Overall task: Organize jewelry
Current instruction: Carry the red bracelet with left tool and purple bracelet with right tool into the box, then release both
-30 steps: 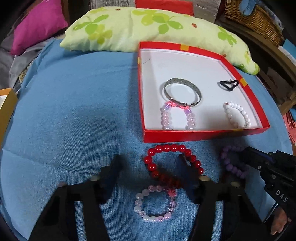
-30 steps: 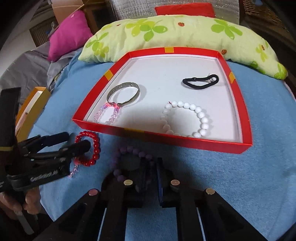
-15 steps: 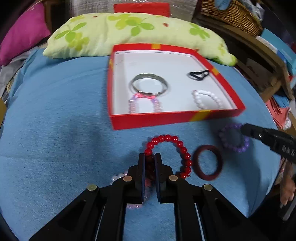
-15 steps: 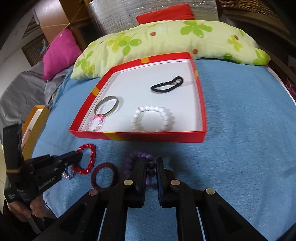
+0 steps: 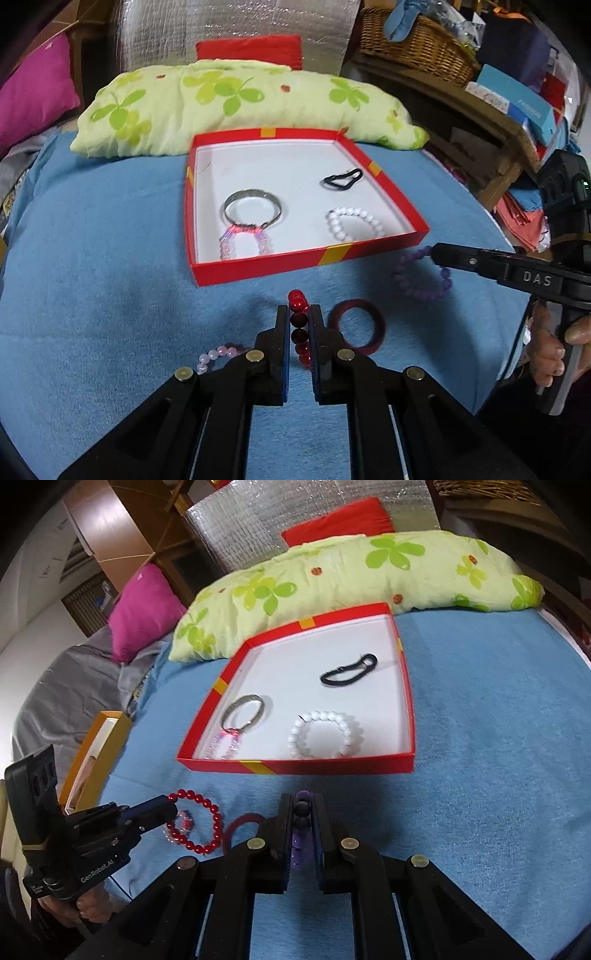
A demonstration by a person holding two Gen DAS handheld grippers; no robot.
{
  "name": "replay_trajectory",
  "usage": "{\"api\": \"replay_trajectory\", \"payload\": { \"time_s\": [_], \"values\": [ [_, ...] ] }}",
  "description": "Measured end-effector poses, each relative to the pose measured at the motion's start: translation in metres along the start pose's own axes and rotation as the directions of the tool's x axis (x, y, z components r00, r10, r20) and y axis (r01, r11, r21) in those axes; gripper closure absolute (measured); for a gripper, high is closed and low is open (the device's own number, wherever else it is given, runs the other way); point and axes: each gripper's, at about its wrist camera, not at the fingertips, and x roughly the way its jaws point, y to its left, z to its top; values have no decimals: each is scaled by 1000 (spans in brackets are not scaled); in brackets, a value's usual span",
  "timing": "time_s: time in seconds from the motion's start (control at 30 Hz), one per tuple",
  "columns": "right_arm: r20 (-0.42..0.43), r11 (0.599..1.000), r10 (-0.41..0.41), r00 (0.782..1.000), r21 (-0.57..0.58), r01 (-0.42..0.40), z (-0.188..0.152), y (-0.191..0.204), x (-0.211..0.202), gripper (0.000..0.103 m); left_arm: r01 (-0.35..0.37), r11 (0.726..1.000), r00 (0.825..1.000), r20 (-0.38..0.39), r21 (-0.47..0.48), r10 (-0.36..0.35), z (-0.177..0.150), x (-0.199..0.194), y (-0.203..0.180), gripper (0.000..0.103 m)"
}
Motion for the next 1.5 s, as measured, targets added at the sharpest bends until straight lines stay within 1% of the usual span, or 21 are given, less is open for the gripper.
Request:
{"api": "replay_trajectory", "payload": {
  "time_s": [0.2,0.4,0.53,0.57,0.63,0.73,1.03,1.23,1.5],
  "values": [
    [22,999,46,999,8,-46,3,3,-5,93,32,999,999,37,6,-32,6,-12,-4,93],
    [54,997,79,995,-8,-79,5,9,-14,93,69,998,993,94,13,-70,15,-27,-8,93],
    [85,995,100,991,-16,-99,8,12,-20,93,64,998,989,130,17,-66,19,-32,-11,93],
    [92,995,102,991,-16,-101,8,12,-21,93,56,998,987,150,22,-58,20,-35,-13,93],
    [105,994,109,989,-13,-108,10,12,-23,93,61,998,983,173,27,-65,22,-38,-13,93],
    [122,993,115,986,-8,-115,13,12,-24,93,58,998,978,197,30,-63,26,-40,-14,93],
    [161,991,136,978,-14,-136,27,19,-17,93,38,999,976,213,22,-41,40,-32,-13,93],
    [176,988,146,974,21,-152,44,16,-2,93,45,999,978,203,-9,-43,57,-20,1,93],
    [184,976,167,969,107,-189,73,3,29,93,14,1000,983,186,-13,-11,98,2,26,93]
  ]
}}
